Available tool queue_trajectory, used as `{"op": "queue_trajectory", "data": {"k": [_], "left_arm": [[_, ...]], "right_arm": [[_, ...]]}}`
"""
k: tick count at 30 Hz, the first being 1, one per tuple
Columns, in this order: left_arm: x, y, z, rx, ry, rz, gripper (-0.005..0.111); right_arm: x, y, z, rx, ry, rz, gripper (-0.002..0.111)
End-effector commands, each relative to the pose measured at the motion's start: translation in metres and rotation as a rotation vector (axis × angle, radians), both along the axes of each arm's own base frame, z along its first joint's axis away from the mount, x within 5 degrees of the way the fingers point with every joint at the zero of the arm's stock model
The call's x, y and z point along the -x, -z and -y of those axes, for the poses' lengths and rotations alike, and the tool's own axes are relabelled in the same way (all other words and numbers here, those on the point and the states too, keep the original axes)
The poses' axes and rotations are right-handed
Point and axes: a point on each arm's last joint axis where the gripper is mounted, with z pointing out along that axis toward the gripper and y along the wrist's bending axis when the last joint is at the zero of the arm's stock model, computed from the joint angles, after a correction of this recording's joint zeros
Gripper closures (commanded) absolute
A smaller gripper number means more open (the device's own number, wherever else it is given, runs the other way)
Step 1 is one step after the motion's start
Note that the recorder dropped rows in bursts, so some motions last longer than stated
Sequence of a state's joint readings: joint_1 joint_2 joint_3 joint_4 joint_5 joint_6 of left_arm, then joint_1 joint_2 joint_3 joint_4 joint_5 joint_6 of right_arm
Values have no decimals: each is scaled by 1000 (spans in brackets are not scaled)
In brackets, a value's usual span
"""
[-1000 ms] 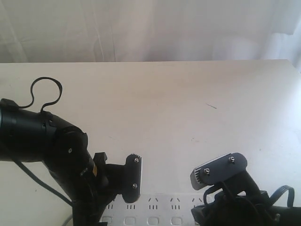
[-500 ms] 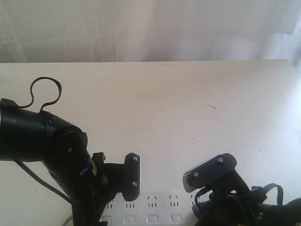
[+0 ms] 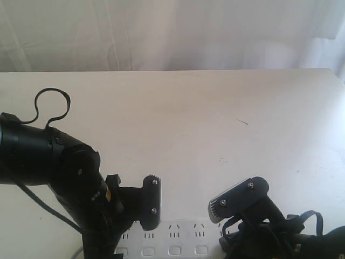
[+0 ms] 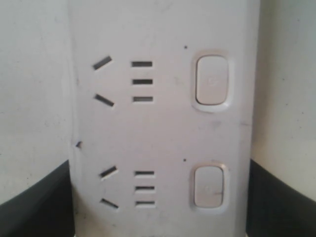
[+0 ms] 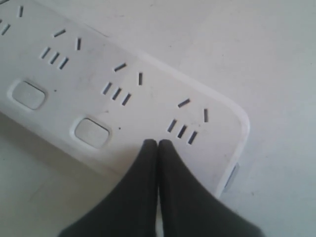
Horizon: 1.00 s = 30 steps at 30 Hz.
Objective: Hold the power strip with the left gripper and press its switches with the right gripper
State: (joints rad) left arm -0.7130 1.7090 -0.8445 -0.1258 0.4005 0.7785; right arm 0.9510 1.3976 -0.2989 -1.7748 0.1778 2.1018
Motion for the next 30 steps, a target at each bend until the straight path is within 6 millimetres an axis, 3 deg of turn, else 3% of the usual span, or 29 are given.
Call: {"op": "queue_trajectory", "data": {"k": [1, 12, 16, 22, 30], "left_arm": [[10, 13, -5, -61, 30, -71, 107], [10, 13, -5, -63, 31, -75, 107], [10, 13, -5, -62, 30, -74, 107], [9, 13, -5, -60, 44, -66, 107], [9, 13, -5, -60, 49, -65, 107]], "right_arm": [[15, 22, 11, 55, -2, -136, 108], [14, 23, 16, 77, 15, -113, 108], [11, 14, 14, 39, 20, -73, 108], [2, -26, 16, -97, 76, 124, 108], [-2, -99, 36, -291, 150, 478, 108]]}}
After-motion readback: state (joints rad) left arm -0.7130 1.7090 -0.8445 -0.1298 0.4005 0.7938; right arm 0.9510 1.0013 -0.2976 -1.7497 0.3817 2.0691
